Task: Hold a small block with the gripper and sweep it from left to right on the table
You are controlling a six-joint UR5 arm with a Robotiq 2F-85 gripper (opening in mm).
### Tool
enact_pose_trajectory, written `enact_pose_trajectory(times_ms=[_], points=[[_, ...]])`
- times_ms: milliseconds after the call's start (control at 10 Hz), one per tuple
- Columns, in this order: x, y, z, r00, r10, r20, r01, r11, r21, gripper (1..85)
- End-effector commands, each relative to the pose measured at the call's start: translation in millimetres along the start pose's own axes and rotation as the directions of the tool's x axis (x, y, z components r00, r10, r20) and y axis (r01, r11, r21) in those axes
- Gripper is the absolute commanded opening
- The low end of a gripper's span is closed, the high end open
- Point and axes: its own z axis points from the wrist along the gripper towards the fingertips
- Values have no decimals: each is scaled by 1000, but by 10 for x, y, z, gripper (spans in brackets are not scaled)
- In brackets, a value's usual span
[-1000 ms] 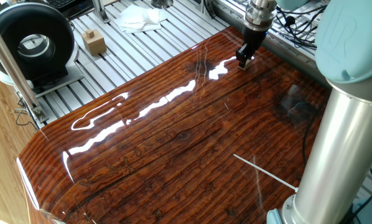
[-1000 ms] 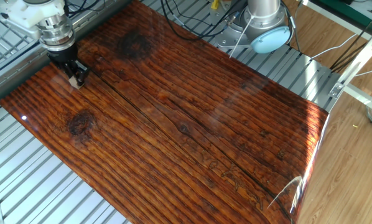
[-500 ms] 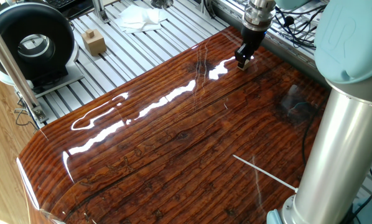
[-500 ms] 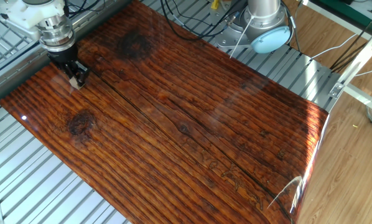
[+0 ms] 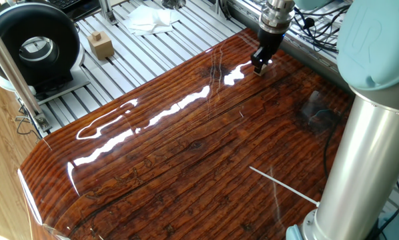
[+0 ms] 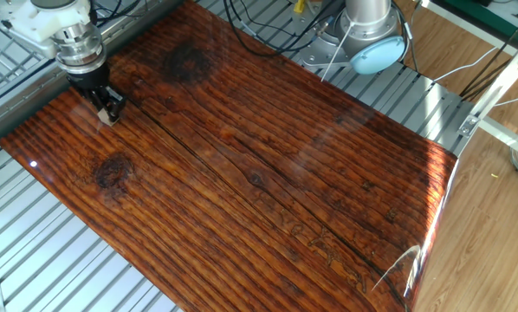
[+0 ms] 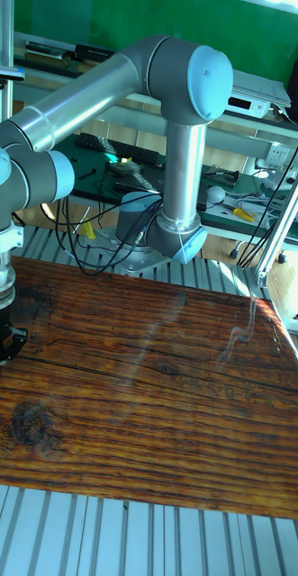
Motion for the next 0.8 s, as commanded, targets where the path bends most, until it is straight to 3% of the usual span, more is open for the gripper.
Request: enact_pose_trajectory(times_ms=[0,700], points=[[-22,46,-4,1000,14,5,-14,1000,-9,10],[-31,144,-1,1000,31,1,-31,999,-14,10]])
